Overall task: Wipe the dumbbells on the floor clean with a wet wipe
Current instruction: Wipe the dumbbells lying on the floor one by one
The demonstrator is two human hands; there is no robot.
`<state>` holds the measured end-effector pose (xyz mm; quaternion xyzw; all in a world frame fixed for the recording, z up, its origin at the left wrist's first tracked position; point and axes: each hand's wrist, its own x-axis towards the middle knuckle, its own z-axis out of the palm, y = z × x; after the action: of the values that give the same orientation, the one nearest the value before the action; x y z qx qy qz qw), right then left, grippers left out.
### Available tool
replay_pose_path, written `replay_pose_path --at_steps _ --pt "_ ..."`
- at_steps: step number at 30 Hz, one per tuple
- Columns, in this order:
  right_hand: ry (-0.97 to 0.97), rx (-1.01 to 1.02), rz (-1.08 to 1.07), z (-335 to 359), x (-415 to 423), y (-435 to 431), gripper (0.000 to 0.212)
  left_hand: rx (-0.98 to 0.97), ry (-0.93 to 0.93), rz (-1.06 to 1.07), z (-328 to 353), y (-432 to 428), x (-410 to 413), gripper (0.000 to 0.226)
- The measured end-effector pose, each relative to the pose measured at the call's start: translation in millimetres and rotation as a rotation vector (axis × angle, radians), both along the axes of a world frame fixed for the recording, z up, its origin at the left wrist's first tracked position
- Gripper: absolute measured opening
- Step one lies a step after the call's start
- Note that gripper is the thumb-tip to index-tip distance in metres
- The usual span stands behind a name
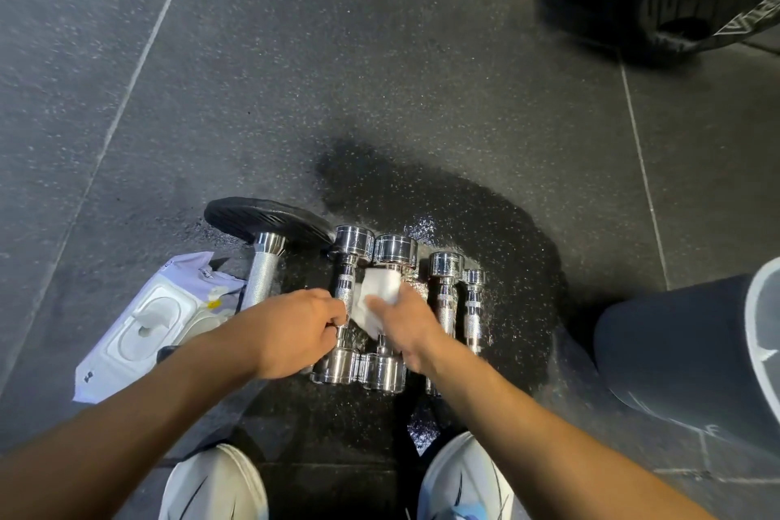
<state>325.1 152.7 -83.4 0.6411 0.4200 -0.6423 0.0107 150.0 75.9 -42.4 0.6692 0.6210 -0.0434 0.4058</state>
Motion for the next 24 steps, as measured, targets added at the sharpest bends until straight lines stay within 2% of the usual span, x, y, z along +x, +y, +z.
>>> replay_pose_path --at_steps 3,4,8,11,15,18,21,24 --pt "-0.273 0.144 0.413 2.1 1.2 -19.0 0.059 -0.002 -0.003 0.007 -0.9 -0.4 0.5 0.022" --pt "-0.328 0.180 0.492 2.0 1.7 -21.5 0.064 -0.003 -0.006 0.008 -1.1 -0.3 0.4 0.022" --pt "-0.420 0.287 0.573 8.0 6.0 -19.4 0.061 -0.006 -0.004 0.011 -1.0 -1.1 -0.7 0.023" --pt "-0.322 0.281 0.445 12.2 14.9 -12.4 0.058 -0.015 0.001 0.004 -0.7 -0.4 -0.6 0.025" --pt "-0.025 0.097 -0.002 3.7 12.5 -1.5 0.039 -0.022 0.008 -0.002 -0.6 0.0 -0.4 0.027" --pt "0.126 -0.034 -0.249 0.1 6.5 13.5 0.031 -0.019 0.016 -0.009 -1.0 1.4 0.1 0.026" --pt "0.225 -0.099 -0.340 0.6 6.2 21.0 0.025 -0.021 0.017 -0.007 -2.4 0.8 -0.7 0.027" --pt "0.220 -0.109 -0.288 0.3 5.8 10.1 0.044 -0.018 0.016 -0.006 -3.3 0.2 -0.8 0.027"
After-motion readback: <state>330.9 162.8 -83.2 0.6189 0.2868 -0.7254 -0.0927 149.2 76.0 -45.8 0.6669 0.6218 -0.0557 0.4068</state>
